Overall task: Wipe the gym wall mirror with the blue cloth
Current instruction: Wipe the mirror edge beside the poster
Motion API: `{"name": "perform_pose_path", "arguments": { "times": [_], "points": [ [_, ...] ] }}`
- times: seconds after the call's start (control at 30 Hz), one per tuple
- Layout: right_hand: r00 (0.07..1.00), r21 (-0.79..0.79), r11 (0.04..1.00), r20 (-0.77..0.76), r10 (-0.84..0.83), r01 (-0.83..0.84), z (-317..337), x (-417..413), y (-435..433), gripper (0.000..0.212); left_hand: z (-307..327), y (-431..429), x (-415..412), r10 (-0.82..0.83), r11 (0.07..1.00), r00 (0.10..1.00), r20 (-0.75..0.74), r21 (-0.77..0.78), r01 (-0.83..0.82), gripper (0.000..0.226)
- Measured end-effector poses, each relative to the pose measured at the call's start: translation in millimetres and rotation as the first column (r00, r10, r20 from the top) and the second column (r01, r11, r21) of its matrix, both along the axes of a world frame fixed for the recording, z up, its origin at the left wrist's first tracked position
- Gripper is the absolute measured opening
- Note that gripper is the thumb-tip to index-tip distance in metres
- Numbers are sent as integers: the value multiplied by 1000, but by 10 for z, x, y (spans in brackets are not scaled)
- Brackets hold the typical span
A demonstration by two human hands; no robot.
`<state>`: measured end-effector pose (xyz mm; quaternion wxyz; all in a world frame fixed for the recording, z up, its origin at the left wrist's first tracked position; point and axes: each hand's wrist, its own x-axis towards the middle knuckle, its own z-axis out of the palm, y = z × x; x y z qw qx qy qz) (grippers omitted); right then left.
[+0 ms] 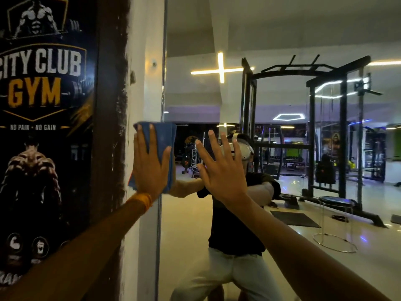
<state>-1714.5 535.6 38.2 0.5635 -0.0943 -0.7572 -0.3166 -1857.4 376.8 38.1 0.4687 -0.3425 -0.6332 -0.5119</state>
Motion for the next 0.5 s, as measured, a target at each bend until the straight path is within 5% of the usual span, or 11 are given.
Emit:
{"name": "perform_pose_path", "arguments": {
  "times": [0.13, 0.37, 0.5],
  "points": [
    [1000, 0, 1000, 3, -12, 12, 28, -7, 19, 65, -350, -186, 33, 37, 989, 999, 26, -145, -33, 71],
    [998, 152, 988, -56, -32, 41, 810, -43, -72, 66, 1000, -26, -108, 17, 1000, 999, -46, -6, -17, 75],
    [997, 128, 989, 8, -71, 70, 1183, -174, -15, 76, 587, -45, -29, 36, 999, 997, -67, -24, -38, 72]
  ]
}}
